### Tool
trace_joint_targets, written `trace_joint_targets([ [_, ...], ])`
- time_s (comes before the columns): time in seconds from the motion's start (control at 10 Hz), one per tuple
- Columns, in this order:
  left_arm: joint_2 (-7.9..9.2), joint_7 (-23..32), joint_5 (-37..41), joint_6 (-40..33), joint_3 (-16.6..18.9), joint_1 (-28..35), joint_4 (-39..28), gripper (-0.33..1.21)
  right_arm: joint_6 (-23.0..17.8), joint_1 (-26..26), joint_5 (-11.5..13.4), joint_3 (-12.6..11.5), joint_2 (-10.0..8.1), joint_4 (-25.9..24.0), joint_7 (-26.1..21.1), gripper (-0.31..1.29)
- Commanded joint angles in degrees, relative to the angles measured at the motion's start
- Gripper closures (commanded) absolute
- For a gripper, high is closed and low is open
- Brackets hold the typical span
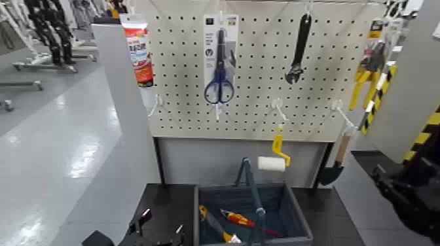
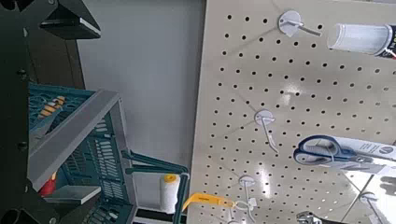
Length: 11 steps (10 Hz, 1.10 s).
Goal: Put the yellow pliers into the crate.
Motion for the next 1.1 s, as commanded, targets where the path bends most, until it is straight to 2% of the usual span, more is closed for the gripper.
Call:
trace_joint_targets([
  [0.1,-0.04,0.0,0.0,0.0,-0.2,-0.2,0.1,0.13,3.9,-7.2,-2.6,-1.5,-3.24,0.8,2.2,0.20],
  [0.5,0.04,0.0,-0.1,0.0,-0.6,-0.7,0.3,0.13,7.1,-18.3,-3.8,-0.9,-8.25,4.4,7.7,0.20],
  [0.7,0.04,0.0,-0.1,0.0,-0.7,-0.9,0.3,0.13,8.7,-23.4,-6.0,-0.4,-9.48,8.4,12.6,0.20],
  [0.9,0.13,0.0,-0.1,0.0,-0.9,-0.9,0.4,0.13,8.8,-27.9,-10.6,0.4,-10.62,14.4,16.5,0.20],
  [1.0,0.13,0.0,-0.1,0.0,-1.0,-1.0,0.4,0.13,8.6,-29.9,-12.4,1.3,-11.41,17.2,18.3,0.20],
  [1.1,0.13,0.0,-0.1,0.0,-1.1,-1.1,0.4,0.13,8.6,-32.0,-13.1,2.0,-12.12,19.5,20.3,0.20],
])
